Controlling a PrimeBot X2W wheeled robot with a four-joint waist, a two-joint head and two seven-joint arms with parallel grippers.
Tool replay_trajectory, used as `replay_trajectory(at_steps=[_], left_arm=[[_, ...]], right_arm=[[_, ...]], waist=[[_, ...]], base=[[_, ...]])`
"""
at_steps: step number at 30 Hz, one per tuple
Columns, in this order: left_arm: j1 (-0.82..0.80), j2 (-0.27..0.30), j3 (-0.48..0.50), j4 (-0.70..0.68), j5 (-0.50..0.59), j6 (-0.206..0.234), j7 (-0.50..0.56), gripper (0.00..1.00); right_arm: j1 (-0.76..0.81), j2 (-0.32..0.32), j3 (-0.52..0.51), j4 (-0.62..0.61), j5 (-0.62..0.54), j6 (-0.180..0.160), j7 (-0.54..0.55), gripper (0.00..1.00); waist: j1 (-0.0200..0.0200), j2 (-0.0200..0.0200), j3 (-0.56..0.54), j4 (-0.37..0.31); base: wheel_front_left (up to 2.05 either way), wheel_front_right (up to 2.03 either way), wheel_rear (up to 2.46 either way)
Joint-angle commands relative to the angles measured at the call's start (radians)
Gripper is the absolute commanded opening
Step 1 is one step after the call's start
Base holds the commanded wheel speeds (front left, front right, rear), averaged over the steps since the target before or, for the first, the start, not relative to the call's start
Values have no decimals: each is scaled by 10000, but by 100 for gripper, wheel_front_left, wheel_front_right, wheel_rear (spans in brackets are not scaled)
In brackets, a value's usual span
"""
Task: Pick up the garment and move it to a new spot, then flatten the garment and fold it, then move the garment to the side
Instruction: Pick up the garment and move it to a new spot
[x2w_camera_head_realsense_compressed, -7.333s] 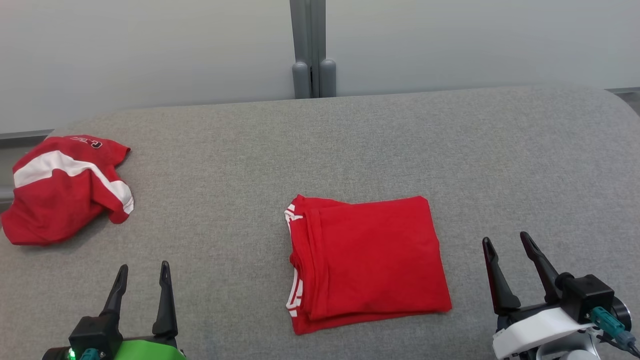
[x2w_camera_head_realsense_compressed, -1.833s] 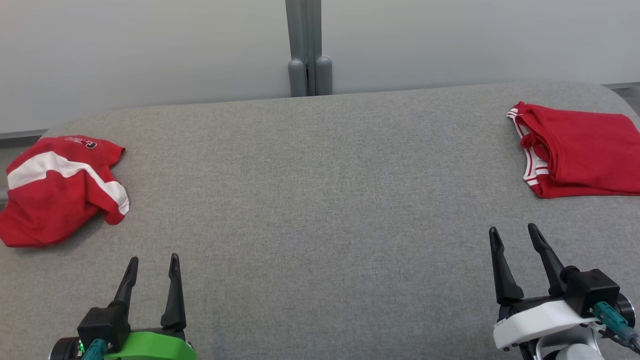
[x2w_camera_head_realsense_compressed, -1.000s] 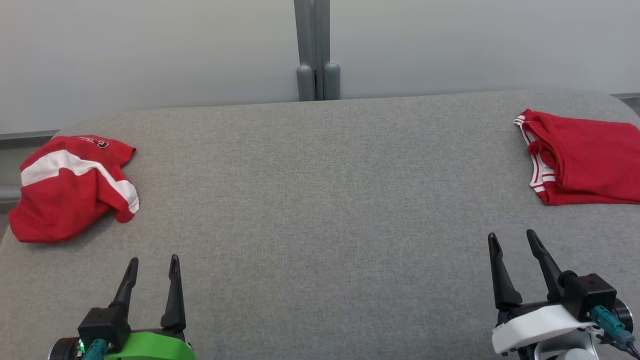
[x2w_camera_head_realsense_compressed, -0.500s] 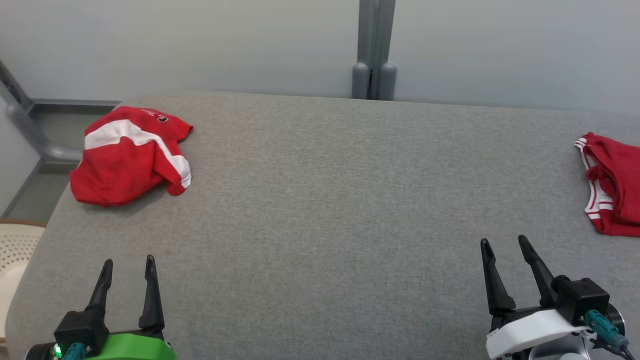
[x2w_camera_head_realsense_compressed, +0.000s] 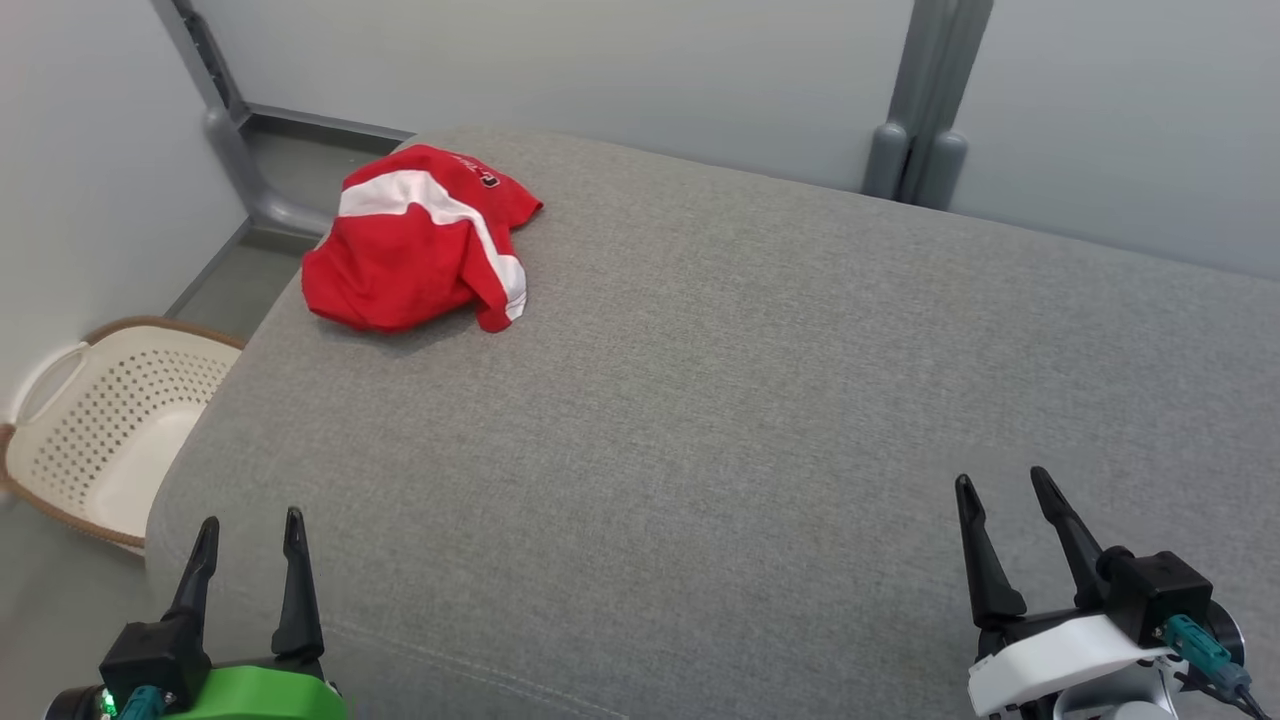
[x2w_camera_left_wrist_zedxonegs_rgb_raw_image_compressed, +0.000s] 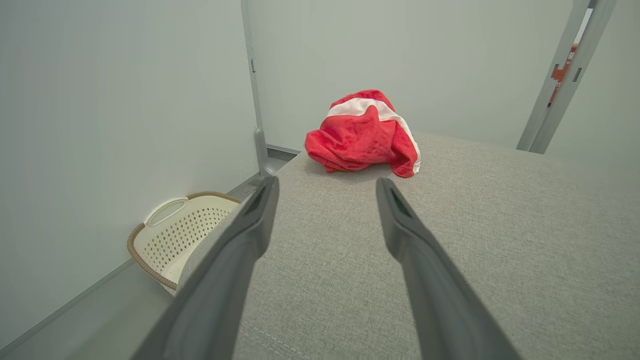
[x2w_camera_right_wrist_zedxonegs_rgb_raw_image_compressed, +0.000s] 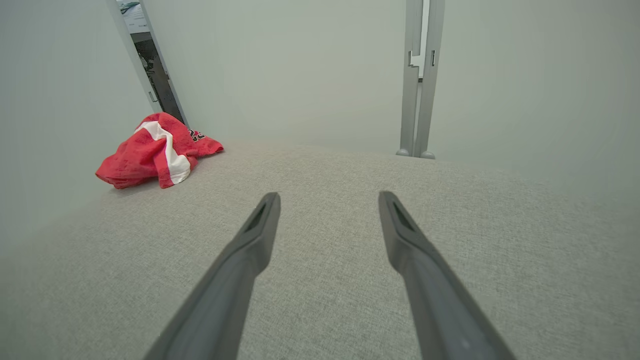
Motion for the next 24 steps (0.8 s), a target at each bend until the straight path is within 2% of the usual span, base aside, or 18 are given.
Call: replay_trajectory(at_steps=[1, 11, 24], left_arm=[[65, -30, 38, -29, -68, 40, 3, 100], [165, -58, 225, -82, -88, 51, 3, 100], [16, -107, 408, 0, -175, 85, 3, 100]], right_arm=[[-96, -65, 8, 36, 65, -11, -25, 100], [-172, -102, 105, 100, 116, -11, -25, 100], [-252, -259, 108, 87, 160, -11, -25, 100]], waist=[[0, 0, 158, 621], [0, 0, 256, 1180], [0, 0, 348, 980]], base=[[0, 0, 0], [0, 0, 0], [0, 0, 0]])
